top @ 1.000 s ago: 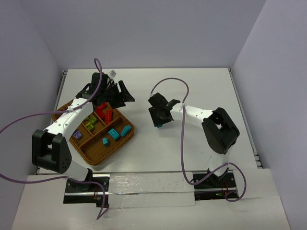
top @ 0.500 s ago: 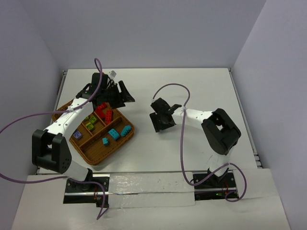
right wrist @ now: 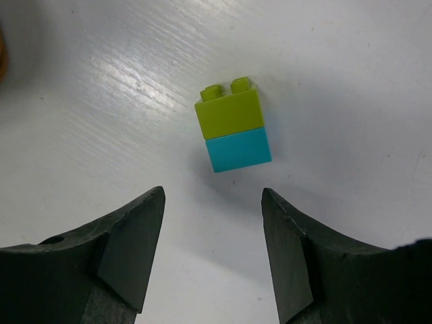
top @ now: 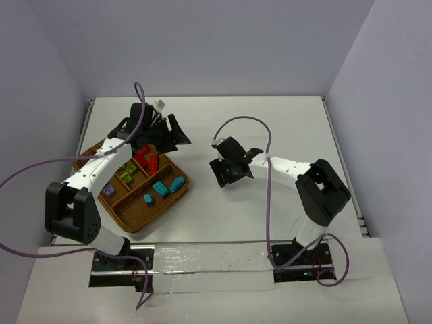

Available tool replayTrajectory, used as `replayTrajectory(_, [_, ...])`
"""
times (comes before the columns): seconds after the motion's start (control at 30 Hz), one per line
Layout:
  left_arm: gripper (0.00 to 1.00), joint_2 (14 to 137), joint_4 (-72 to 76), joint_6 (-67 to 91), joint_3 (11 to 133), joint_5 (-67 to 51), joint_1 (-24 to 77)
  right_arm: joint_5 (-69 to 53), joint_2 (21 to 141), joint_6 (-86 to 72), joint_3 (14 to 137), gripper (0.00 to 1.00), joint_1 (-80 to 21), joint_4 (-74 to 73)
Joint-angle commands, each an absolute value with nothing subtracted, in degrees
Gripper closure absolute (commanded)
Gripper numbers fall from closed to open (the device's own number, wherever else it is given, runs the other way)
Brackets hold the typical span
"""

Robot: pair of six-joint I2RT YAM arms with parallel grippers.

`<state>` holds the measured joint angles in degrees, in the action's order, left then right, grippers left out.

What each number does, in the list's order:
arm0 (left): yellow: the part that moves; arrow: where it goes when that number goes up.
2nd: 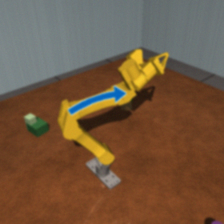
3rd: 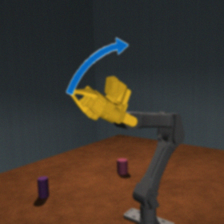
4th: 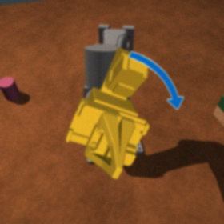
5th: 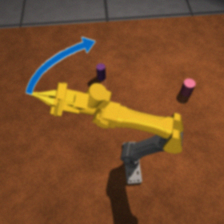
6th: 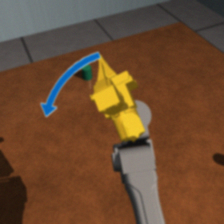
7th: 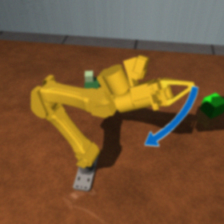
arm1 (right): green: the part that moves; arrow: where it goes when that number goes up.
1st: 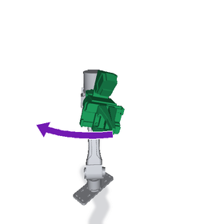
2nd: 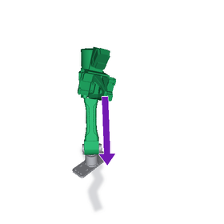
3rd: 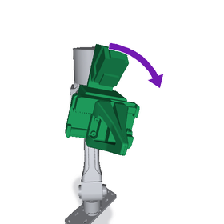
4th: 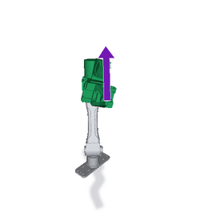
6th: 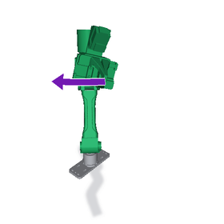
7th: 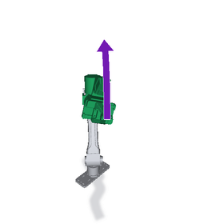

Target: Sort the legos into containers by color

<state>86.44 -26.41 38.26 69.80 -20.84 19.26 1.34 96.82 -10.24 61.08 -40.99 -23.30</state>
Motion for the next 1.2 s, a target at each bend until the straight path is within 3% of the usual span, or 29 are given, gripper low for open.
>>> replayTrajectory(0.0, [0.25, 86.56, -25.85, 37.27, 71.62, -21.71, 19.96, 1.76, 93.81, -2.11, 59.85, 0.34, -40.86, -18.46])
replayTrajectory(0.07, [0.25, 86.48, -25.99, 37.20, 71.54, -21.64, 19.97, -3.09, 92.04, 2.86, 58.14, 0.37, -40.85, -16.74])
replayTrajectory(0.2, [0.25, 86.25, -26.43, 36.91, 71.46, -21.45, 20.07, -0.94, 88.24, 7.03, 53.23, 0.36, -41.40, -10.84])
replayTrajectory(0.73, [0.26, 86.03, -26.91, 36.64, 72.13, -20.99, 20.48, 3.11, 97.15, 8.56, 60.11, 0.36, -41.02, -11.35])
replayTrajectory(1.17, [0.26, 86.55, -27.28, 36.00, 72.43, -21.18, 20.48, 0.70, 100.64, 7.58, 63.51, 0.44, -40.48, -15.45])
